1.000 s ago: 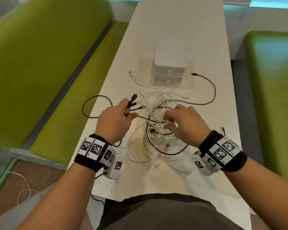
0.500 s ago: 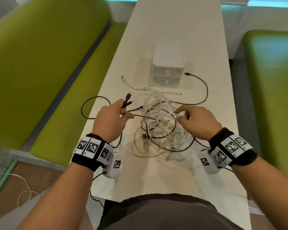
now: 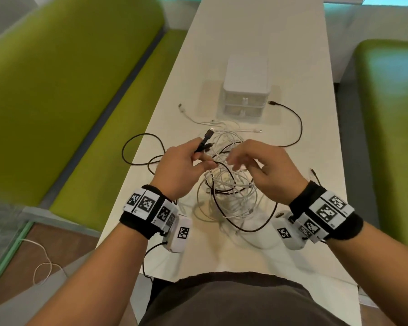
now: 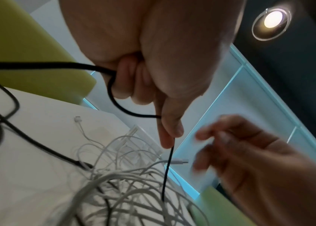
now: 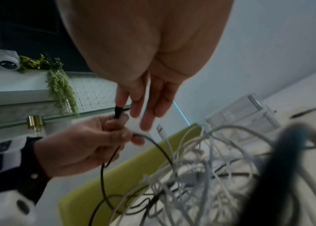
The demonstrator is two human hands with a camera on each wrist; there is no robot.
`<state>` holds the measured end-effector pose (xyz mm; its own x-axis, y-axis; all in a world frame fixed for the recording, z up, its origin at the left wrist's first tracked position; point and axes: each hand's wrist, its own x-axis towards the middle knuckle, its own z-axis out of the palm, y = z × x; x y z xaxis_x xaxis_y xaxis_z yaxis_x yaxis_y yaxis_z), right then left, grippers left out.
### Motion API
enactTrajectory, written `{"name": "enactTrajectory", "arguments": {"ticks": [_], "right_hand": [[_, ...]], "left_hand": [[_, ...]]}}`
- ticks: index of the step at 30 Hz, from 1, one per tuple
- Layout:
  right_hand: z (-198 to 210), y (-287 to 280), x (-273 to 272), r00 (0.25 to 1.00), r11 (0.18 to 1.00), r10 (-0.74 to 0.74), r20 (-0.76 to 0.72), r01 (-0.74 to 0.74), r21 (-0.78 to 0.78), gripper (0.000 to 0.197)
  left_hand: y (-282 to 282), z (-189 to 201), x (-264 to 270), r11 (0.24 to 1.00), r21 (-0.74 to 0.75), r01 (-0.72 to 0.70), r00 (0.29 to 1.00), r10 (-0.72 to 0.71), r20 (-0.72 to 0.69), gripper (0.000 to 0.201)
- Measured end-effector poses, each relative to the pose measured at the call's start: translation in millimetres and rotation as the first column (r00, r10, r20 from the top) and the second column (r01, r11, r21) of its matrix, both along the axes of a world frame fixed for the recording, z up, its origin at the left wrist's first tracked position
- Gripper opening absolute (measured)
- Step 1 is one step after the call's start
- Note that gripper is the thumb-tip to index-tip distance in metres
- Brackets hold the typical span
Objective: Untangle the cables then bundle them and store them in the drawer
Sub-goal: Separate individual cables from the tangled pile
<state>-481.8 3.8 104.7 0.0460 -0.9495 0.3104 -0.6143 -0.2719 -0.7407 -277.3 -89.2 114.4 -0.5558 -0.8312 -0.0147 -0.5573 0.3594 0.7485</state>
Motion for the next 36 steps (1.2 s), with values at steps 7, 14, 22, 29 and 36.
{"name": "enactTrajectory", "arguments": {"ticks": [7,14,22,29,36], "right_hand": [[-22,-2,2,0.950,0.948,-0.079,-0.302,0.165,0.271,0.046],[-25,-5,-21,0.932,0.937,-0.125,-0.340,0.224,0.269,0.020],[-22,9,-25,0.956,0.947,-0.286,-0.069,0.293,0.135,0.024],[-18,3,-17,0.838,0.914,-0.266,-0.476,0.376,0.151,0.041],[-21,-6,6,0.957,0.873,0.078,-0.281,0.071,0.483,0.027]], "left_hand": [[-4,19,-4,0.996,0.069,-0.057,0.971,0.071,-0.227,0.024],[-23,38,18,0.988,0.047,-0.146,0.928,0.154,-0.340,0.046],[-40,8,36,0.947,-0.112,-0.302,0.952,0.306,0.015,0.041],[-27,13,23,0.990,-0.032,-0.135,0.983,0.130,-0.128,0.029],[-27,24,18,0.957,-0.208,0.203,0.959,-0.152,0.239,0.018]]}}
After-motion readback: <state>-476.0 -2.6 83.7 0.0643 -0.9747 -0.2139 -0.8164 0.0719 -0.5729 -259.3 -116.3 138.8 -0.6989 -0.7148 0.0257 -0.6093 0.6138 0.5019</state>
